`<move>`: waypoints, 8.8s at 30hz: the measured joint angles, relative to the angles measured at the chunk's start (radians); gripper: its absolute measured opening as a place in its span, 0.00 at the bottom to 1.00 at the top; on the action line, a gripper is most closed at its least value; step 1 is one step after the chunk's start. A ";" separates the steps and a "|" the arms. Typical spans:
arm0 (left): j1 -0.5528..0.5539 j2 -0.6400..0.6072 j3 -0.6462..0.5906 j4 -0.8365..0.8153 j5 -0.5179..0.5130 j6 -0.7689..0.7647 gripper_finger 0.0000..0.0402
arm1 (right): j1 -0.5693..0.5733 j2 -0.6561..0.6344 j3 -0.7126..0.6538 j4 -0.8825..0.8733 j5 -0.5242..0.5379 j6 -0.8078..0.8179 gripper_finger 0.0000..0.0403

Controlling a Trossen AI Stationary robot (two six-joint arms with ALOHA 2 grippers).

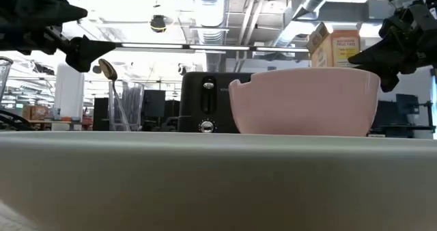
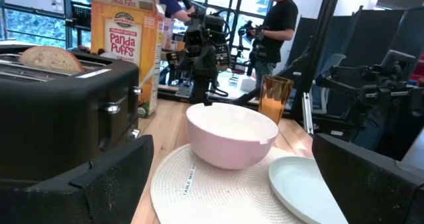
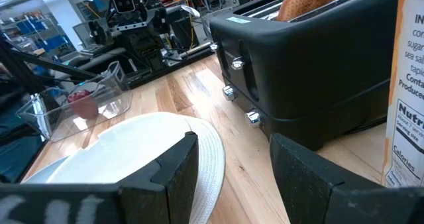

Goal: Arrange a breakfast setting

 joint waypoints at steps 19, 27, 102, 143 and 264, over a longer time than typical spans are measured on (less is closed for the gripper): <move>0.000 0.000 0.000 0.000 0.000 0.000 0.99 | 0.000 0.000 0.000 0.000 0.000 0.000 0.52; 0.000 0.000 0.000 0.000 0.000 0.000 0.99 | 0.000 0.000 0.000 0.000 0.000 0.000 0.52; 0.000 0.352 0.478 -0.462 -0.721 0.273 0.99 | 0.000 0.000 0.000 0.000 0.000 0.000 0.52; 0.110 0.566 0.548 -0.707 -0.731 0.657 0.98 | 0.000 0.000 0.000 0.000 0.000 0.000 0.52; 0.262 0.706 1.146 -0.966 -0.494 0.644 0.00 | 0.000 0.000 0.000 0.000 0.000 0.000 0.52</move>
